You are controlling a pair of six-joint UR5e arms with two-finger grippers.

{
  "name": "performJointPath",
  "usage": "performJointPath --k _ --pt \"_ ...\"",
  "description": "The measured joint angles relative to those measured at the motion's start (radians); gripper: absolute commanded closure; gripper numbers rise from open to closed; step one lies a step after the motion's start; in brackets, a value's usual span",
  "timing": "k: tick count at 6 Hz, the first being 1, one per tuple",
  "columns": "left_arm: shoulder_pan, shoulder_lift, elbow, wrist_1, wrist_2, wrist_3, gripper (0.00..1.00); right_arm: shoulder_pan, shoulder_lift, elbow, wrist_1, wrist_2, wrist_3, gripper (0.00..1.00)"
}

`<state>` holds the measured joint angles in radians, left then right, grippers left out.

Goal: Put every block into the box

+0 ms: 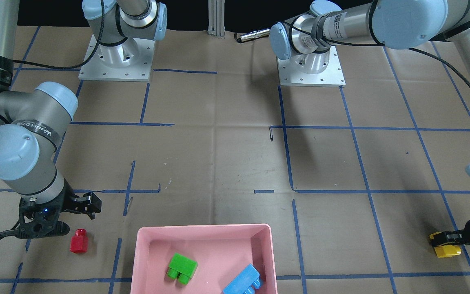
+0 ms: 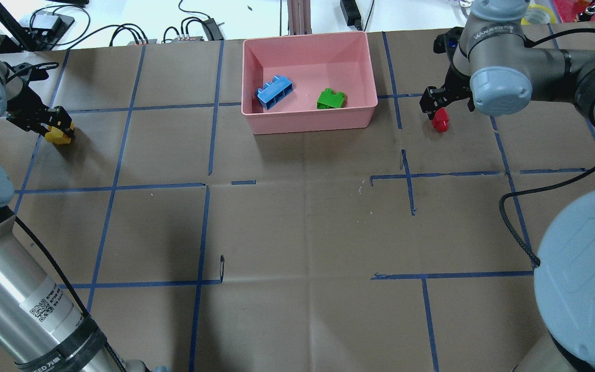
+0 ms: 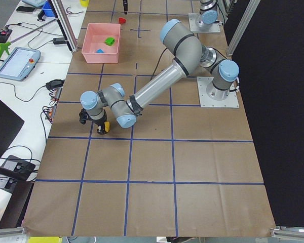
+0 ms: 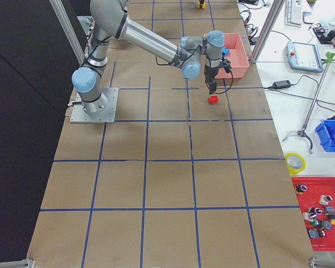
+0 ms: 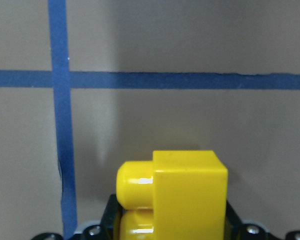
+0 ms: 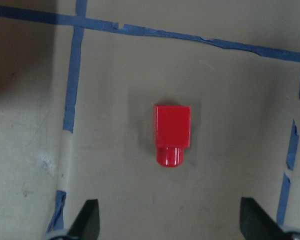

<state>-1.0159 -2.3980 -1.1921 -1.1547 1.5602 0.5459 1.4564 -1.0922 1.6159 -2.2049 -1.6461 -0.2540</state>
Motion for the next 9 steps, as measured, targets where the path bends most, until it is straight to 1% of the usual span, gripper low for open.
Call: performJointPath --k 1,3,4,5,7,8,9 --pt "-0.001 0.003 0.004 0.0 0.001 0.003 0.84 -0.002 0.033 0.005 -0.064 0.001 -0.002 0.01" --pt "-0.017 0.057 0.023 -0.025 0.004 -0.001 0.88 -0.022 0.072 0.009 -0.098 0.008 -0.002 0.01" --pt "-0.042 0.104 0.057 -0.086 0.004 -0.007 0.89 -0.032 0.083 0.009 -0.099 0.009 -0.002 0.01" --pt "-0.085 0.139 0.132 -0.196 0.003 -0.036 0.89 -0.036 0.097 0.005 -0.1 0.01 -0.002 0.01" --pt "-0.211 0.154 0.32 -0.41 -0.029 -0.204 0.89 -0.034 0.119 -0.008 -0.111 0.011 0.003 0.01" --pt "-0.312 0.15 0.374 -0.454 -0.05 -0.35 0.89 -0.031 0.125 -0.008 -0.124 0.015 0.006 0.01" --pt "-0.415 0.141 0.394 -0.461 -0.088 -0.516 0.9 -0.027 0.13 -0.006 -0.129 0.026 0.008 0.01"
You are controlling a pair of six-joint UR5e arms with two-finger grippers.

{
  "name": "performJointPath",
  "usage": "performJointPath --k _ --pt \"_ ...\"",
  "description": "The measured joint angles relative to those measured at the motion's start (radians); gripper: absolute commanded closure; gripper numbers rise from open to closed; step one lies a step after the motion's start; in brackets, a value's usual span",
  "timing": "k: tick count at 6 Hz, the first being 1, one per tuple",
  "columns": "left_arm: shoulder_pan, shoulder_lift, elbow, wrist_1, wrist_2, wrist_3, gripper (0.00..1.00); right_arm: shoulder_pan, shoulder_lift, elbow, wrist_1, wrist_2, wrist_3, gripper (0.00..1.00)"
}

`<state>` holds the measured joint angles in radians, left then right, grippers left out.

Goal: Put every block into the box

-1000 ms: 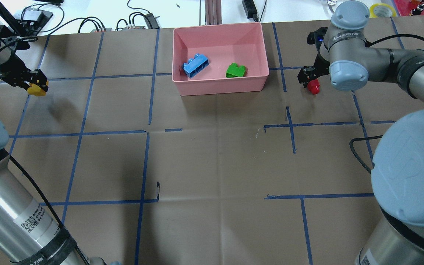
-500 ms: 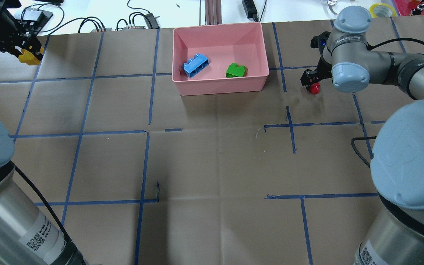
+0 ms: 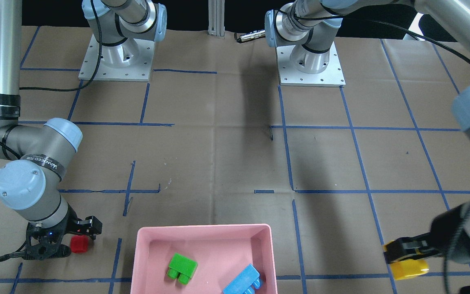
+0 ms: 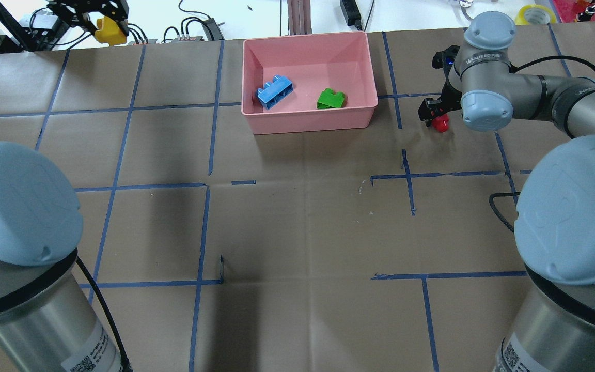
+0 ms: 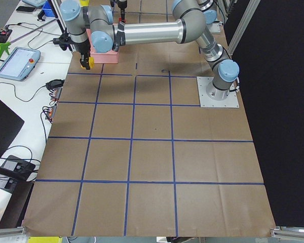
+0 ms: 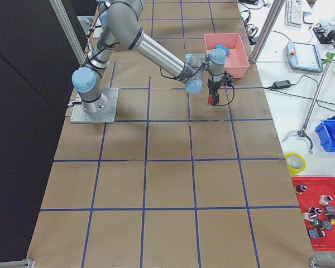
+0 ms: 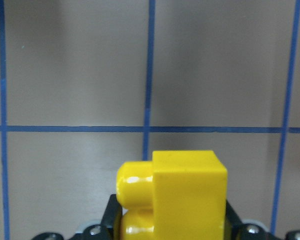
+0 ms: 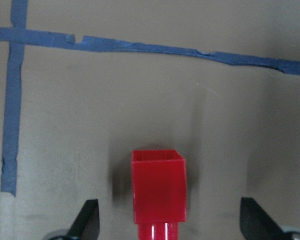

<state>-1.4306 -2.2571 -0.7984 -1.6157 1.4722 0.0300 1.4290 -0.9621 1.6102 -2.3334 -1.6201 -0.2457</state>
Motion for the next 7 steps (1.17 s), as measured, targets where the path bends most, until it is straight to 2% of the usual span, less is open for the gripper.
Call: performJointPath --k 1,2,3,4,5,6,7 --pt "-0.092 -0.019 0.006 0.009 -0.04 -0.152 0.9 0.002 0.003 0.0 -0.002 0.01 0.001 0.06" --pt "-0.178 -0.052 0.008 0.048 -0.062 -0.274 0.9 0.003 0.004 -0.002 -0.003 0.022 0.001 0.34" --pt "-0.25 -0.096 0.003 0.111 -0.064 -0.356 0.9 0.003 0.005 -0.003 -0.003 0.036 0.0 0.55" --pt "-0.294 -0.146 -0.006 0.175 -0.054 -0.392 0.89 0.003 0.005 -0.003 -0.003 0.039 -0.002 0.81" --pt "-0.313 -0.187 -0.016 0.226 -0.038 -0.404 0.51 0.002 0.006 0.001 -0.002 0.035 -0.006 0.94" --pt "-0.32 -0.208 -0.028 0.254 -0.025 -0.408 0.01 0.0 0.0 0.006 0.0 0.028 -0.009 0.96" --pt "-0.322 -0.209 -0.035 0.268 -0.019 -0.424 0.0 -0.002 -0.017 0.005 0.004 0.024 -0.009 0.96"
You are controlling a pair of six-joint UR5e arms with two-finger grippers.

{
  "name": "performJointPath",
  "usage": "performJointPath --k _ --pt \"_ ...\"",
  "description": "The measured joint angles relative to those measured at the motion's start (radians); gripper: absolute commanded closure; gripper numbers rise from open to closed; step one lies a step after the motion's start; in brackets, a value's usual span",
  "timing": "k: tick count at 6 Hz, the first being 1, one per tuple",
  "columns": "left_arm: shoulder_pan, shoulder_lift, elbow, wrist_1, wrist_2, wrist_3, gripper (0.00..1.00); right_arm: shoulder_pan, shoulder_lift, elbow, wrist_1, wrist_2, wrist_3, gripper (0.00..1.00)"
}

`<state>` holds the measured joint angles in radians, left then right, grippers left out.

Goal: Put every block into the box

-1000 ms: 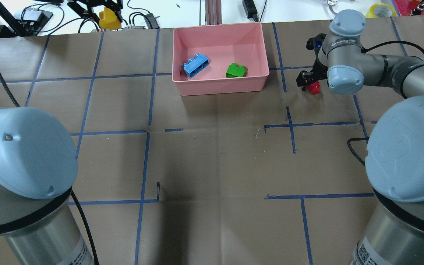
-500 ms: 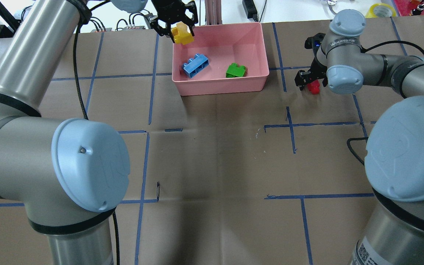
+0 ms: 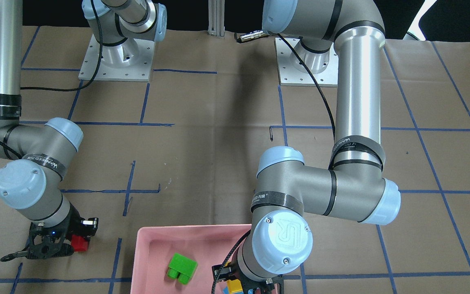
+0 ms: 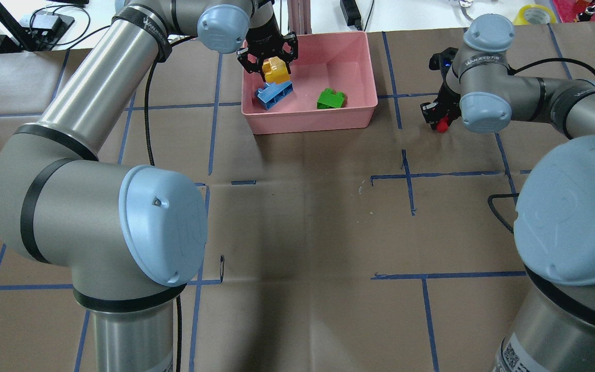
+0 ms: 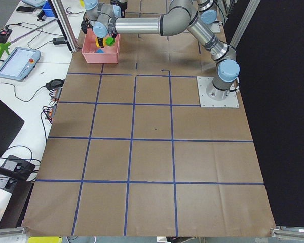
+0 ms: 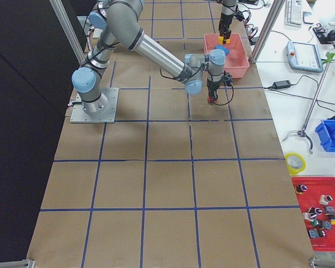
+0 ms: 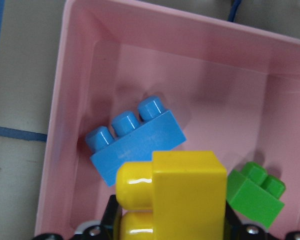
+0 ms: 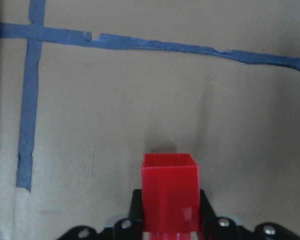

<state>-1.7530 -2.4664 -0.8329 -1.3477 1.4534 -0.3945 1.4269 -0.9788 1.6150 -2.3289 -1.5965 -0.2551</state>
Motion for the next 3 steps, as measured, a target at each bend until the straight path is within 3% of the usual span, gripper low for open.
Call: performJointPath --k 3 --pt "0.015 0.091 0.004 -0.019 0.0 -0.032 0.0 0.003 -0.125 0.001 0.072 0.0 0.01 0.96"
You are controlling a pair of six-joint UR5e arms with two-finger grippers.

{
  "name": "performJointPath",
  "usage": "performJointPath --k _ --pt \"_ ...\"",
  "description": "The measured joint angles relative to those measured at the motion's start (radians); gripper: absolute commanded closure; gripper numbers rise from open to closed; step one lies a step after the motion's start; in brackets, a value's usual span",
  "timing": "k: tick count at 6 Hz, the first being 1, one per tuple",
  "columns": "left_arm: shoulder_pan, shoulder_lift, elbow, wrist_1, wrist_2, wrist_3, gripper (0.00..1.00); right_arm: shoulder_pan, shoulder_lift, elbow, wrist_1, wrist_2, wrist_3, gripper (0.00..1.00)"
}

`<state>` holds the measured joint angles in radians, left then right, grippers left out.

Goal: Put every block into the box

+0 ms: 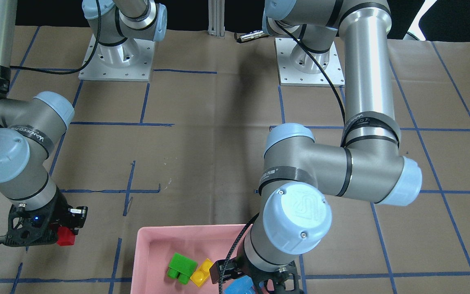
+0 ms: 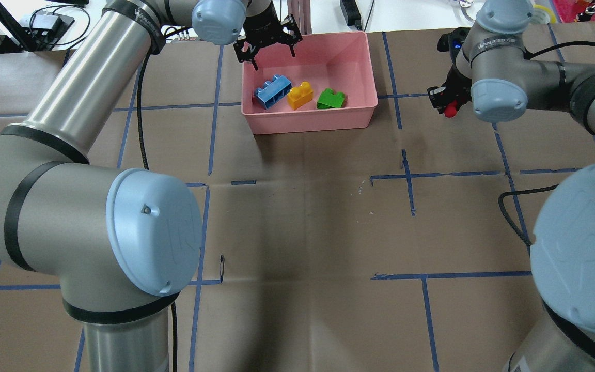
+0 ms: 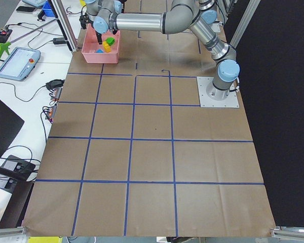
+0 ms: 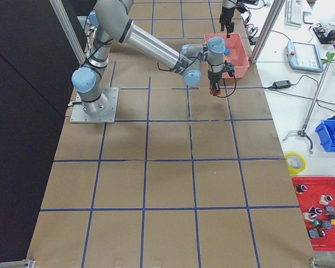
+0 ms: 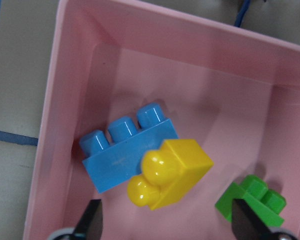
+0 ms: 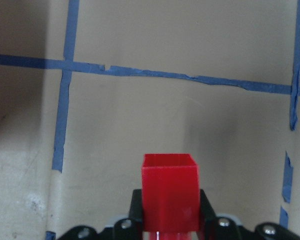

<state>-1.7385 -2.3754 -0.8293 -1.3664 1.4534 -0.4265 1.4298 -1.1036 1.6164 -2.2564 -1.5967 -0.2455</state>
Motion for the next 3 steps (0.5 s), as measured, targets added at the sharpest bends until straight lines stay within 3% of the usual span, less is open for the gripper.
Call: performJointPath --k 3 --pt "0.146 0.199 -0.056 -0.166 0.001 0.199 0.01 0.088 -0.12 -0.066 0.114 0.014 0.135 0.95"
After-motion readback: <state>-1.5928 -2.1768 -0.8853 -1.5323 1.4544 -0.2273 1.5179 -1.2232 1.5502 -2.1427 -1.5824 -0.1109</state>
